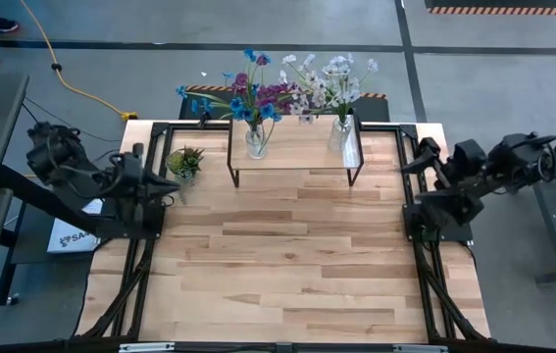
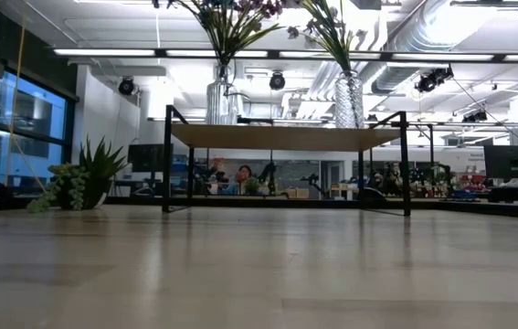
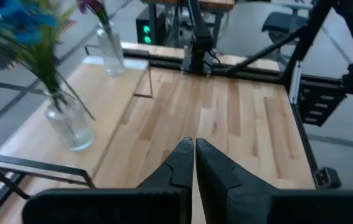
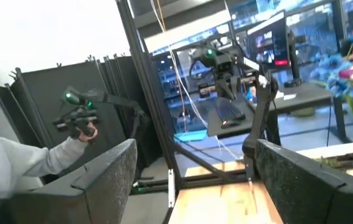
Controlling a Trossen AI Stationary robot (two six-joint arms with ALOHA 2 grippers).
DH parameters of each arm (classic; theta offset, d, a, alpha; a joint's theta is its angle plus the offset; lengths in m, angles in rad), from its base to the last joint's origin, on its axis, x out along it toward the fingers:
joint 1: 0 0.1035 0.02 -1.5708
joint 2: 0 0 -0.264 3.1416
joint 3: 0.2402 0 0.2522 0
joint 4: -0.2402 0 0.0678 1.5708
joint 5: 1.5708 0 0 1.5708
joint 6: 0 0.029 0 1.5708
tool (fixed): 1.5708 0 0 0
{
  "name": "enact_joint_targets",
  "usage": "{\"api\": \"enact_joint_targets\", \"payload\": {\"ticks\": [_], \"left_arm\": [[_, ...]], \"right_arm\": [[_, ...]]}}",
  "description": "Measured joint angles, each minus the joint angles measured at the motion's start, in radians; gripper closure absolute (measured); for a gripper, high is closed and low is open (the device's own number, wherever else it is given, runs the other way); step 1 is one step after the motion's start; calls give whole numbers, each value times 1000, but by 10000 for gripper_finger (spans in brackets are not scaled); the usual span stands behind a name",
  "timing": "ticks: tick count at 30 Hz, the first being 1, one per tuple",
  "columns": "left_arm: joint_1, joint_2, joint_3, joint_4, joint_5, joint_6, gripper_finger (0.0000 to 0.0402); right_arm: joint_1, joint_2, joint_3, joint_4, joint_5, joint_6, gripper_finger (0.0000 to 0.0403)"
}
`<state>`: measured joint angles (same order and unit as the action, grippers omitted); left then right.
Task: Pick and place flowers into a vace then onto a shelf
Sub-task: Return to Home Position
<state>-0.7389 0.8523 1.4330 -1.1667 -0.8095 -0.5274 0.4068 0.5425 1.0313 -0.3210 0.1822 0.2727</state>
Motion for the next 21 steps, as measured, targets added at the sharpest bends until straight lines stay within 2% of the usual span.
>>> {"api": "enact_joint_targets", "payload": {"ticks": [4, 9, 14, 21], "left_arm": [[-16, -57, 0, -48, -45, -29, 351], [-14, -116, 0, -157, -51, -108, 351], [-14, -148, 0, -212, -79, -132, 351], [-14, -243, -15, -267, -138, -166, 351]], "right_arm": [[0, -31, 0, -4, 2, -30, 86], [0, -68, 0, -57, 11, -45, 86], [0, -102, 0, -117, 62, -42, 86], [0, -197, 0, -185, 55, -96, 86]]}}
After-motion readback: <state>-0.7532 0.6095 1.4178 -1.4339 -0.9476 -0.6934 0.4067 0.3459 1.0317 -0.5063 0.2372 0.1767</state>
